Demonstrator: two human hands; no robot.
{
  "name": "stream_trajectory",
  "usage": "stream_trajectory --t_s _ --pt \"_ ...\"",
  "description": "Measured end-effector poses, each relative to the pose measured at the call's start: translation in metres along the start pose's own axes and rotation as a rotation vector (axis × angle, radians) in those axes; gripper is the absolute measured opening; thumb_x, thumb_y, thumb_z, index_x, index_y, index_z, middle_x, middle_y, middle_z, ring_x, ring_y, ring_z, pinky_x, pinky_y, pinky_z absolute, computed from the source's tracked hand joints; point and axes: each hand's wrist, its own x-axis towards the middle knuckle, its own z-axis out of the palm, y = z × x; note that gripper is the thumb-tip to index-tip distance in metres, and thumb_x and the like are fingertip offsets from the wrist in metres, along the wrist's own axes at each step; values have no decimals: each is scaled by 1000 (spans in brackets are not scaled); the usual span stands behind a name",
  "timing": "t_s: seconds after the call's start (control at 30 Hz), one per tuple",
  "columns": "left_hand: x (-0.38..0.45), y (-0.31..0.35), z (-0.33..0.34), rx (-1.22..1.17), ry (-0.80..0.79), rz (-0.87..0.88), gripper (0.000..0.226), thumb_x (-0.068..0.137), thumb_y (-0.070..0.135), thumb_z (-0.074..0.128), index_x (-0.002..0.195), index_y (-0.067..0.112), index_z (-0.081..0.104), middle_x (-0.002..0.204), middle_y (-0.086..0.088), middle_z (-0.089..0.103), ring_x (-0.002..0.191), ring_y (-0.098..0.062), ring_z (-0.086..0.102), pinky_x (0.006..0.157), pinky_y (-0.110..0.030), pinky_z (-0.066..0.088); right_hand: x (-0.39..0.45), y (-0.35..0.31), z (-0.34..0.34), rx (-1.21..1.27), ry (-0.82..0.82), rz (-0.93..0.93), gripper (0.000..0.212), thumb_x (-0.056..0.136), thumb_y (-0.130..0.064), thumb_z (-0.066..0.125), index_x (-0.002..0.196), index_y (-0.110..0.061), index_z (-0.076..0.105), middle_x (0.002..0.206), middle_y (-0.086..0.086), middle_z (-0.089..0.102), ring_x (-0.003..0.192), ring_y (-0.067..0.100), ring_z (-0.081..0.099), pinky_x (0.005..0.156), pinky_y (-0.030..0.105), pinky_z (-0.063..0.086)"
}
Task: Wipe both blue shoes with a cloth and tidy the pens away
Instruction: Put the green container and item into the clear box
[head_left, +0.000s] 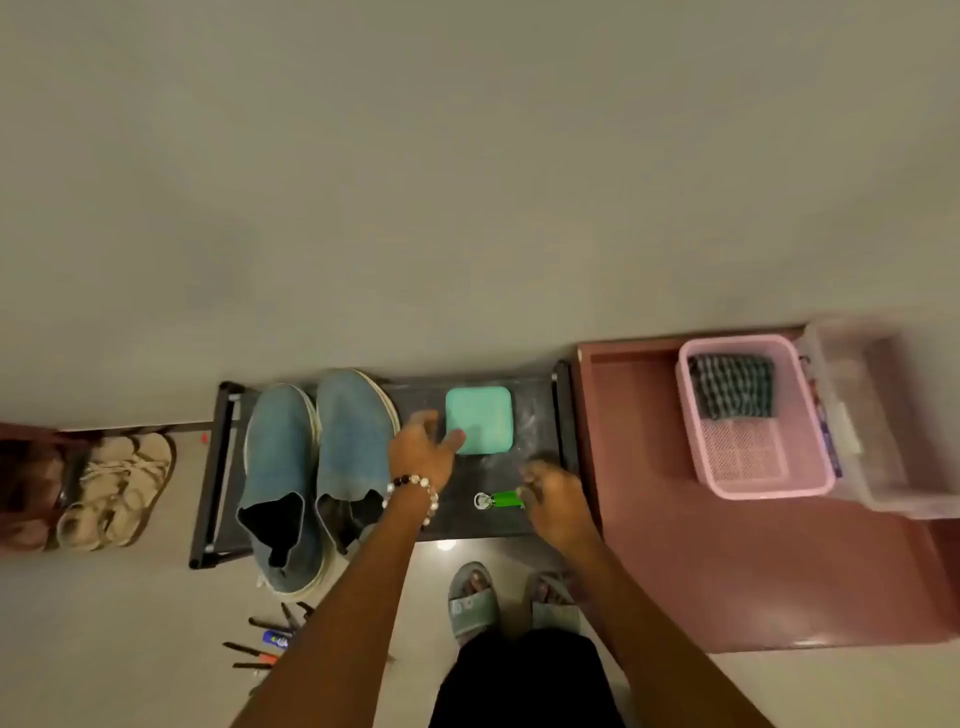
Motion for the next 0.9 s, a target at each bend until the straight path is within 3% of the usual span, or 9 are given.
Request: stream_trajectory --t_s 0.07,0.13,0.2,0.3,0.47,0.57,0.7,0.8,0.9 --pt "25 -13 23 -57 -16 11 54 85 22 72 130 4 50 121 -6 60 111 -24 58 82 -23 40 16 22 29 -178 -89 -24 43 90 -13 60 132 -9 52 130 11 55 121 27 49 102 31 37" --pt "45 -26 45 -93 -26 11 58 80 24 76 128 7 48 119 -6 61 109 -24 59 79 -24 43 23 40 50 -362 -88 -100 54 86 -19 66 136 -12 49 137 9 47 127 30 39 104 39 36" --pt "56 -37 67 -74 -24 8 74 74 28 82 134 8 43 123 -7 58 113 -24 55 86 -28 45 26 51 67 -483 -10 -199 52 72 -22 79 120 -13 63 123 11 56 114 32 48 89 46 48" --pt "66 -47 86 17 73 27 99 62 33 88 141 5 36 132 -14 51 122 -30 47 100 -41 43 29 61 71 -553 146 -356 35 55 -16 87 86 -12 72 96 9 66 90 31 60 69 41 53" --pt "72 -40 83 -141 -10 -139 101 51 33 94 135 11 42 125 -8 56 113 -26 56 92 -42 53 27 64 64 -570 105 -387 35 55 0 80 88 2 69 92 19 66 86 37 64 74 43 55" --pt "71 -26 70 -324 -73 -219 68 60 24 91 115 7 55 114 -9 65 100 -24 65 81 -38 57 21 57 48 -329 2 -162 27 77 1 66 103 5 62 105 20 61 97 33 57 84 36 48" --pt "44 1 46 -411 -117 -285 56 70 24 85 115 3 60 111 -11 68 92 -25 68 75 -36 58 -6 25 4 448 49 264 7 92 -6 57 88 -9 62 78 6 65 68 17 60 69 31 48" --pt "10 38 27 -590 -163 -349 31 77 19 79 99 4 63 97 -11 70 79 -20 69 65 -34 59 -39 2 -45 1048 167 361 12 91 3 55 86 -6 62 74 8 71 61 17 66 59 24 53" --pt "-27 84 18 -711 -242 -379 33 81 16 75 108 3 62 101 -12 69 88 -24 68 75 -39 58 -75 -12 -102 1406 267 362 14 86 3 58 98 0 64 85 13 73 70 21 69 64 25 56"
